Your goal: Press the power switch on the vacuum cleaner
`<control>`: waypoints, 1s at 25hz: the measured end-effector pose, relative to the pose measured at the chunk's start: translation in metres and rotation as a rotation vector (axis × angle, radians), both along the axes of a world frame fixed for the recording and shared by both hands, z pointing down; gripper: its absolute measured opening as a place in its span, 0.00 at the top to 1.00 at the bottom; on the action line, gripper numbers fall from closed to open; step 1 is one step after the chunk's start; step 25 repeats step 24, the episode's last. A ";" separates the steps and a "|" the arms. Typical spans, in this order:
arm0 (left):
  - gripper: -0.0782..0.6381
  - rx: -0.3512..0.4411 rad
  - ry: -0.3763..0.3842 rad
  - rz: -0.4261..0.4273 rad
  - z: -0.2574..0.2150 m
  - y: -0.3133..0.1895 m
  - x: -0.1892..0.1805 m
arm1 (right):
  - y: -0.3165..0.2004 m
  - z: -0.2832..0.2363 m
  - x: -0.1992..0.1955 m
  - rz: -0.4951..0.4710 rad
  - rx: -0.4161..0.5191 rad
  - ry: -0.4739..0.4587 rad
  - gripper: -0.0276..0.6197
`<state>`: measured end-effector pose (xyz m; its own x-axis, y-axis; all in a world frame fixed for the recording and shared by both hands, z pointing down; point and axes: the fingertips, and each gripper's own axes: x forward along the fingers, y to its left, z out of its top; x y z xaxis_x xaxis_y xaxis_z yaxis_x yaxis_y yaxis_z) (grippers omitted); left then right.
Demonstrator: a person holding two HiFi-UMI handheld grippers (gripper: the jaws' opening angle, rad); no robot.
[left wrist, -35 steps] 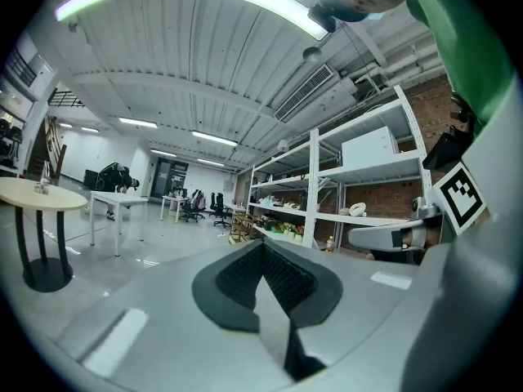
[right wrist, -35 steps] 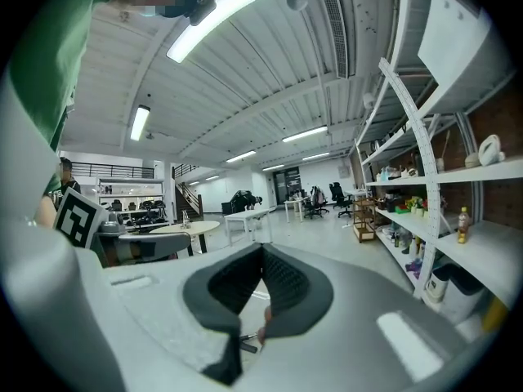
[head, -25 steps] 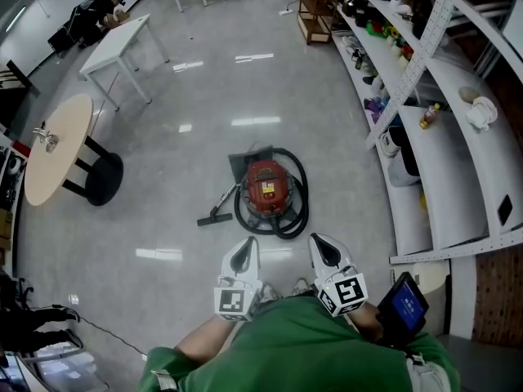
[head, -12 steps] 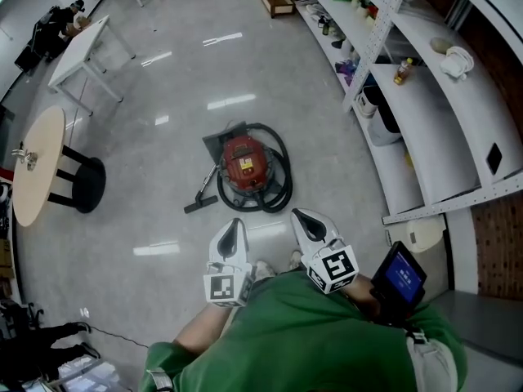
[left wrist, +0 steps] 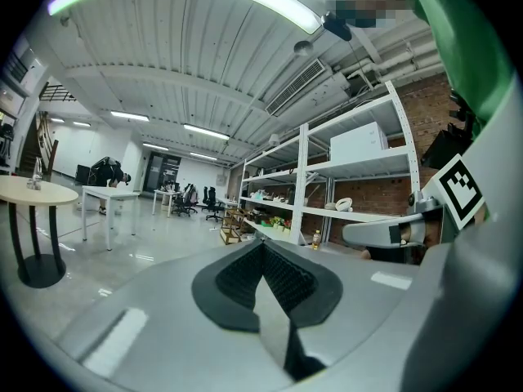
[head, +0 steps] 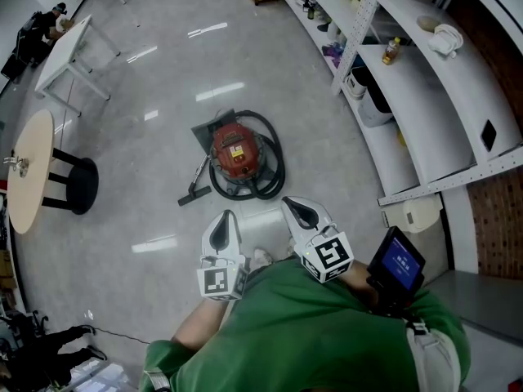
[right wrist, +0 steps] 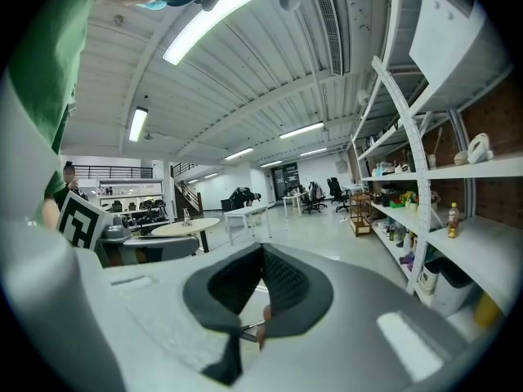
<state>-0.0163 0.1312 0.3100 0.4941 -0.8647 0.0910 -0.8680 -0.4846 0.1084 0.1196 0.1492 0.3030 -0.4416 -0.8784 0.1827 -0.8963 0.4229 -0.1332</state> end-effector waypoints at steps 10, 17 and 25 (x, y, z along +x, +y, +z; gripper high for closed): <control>0.88 -0.004 -0.002 0.010 0.000 0.001 -0.006 | 0.002 -0.001 -0.007 0.004 0.003 0.003 0.95; 0.88 0.001 -0.005 0.016 0.001 -0.003 -0.006 | -0.002 -0.001 -0.007 0.007 0.010 0.005 0.95; 0.88 -0.010 0.000 0.018 0.001 0.000 -0.019 | 0.003 -0.002 -0.020 0.011 0.006 0.009 0.95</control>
